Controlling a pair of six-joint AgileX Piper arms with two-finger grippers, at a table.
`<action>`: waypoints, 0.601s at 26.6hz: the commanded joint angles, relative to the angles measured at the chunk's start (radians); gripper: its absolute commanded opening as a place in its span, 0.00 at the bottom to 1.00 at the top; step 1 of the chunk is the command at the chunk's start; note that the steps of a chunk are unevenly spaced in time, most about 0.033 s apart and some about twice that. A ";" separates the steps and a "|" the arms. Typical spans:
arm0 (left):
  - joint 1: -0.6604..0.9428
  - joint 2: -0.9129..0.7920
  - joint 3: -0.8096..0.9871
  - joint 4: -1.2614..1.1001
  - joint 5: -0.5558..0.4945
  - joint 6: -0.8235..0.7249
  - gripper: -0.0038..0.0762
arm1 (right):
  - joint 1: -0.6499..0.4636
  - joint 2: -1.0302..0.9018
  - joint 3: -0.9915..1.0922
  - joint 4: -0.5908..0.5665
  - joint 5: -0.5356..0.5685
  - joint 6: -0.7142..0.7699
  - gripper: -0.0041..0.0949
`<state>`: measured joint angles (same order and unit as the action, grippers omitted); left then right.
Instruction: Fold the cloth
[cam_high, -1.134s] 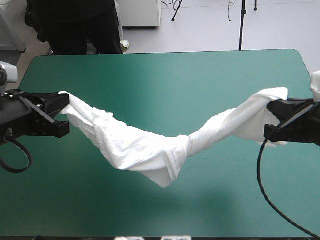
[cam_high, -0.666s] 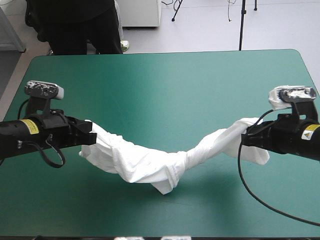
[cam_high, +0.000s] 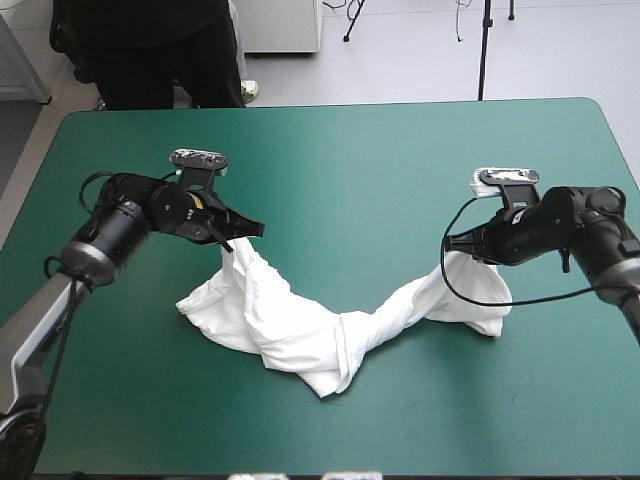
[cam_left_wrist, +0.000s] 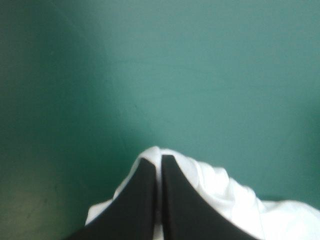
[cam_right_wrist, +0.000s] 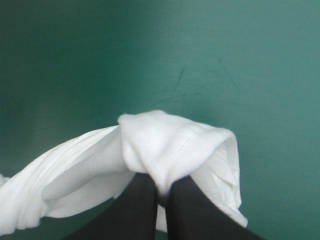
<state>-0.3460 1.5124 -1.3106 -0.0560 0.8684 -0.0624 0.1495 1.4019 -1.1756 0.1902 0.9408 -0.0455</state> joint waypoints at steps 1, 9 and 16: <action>-0.002 0.019 -0.025 0.006 -0.169 -0.005 0.04 | 0.002 0.030 -0.045 -0.033 -0.087 -0.011 0.02; -0.002 0.100 -0.025 0.004 -0.397 -0.005 0.04 | 0.002 0.171 -0.236 -0.103 -0.143 0.001 0.02; -0.002 0.136 -0.035 0.004 -0.393 0.008 0.10 | 0.002 0.276 -0.347 -0.099 -0.070 -0.020 0.15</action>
<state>-0.3460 1.6828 -1.3087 -0.0441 0.5201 -0.0616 0.1495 1.6899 -1.4591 0.0924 0.8686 -0.0451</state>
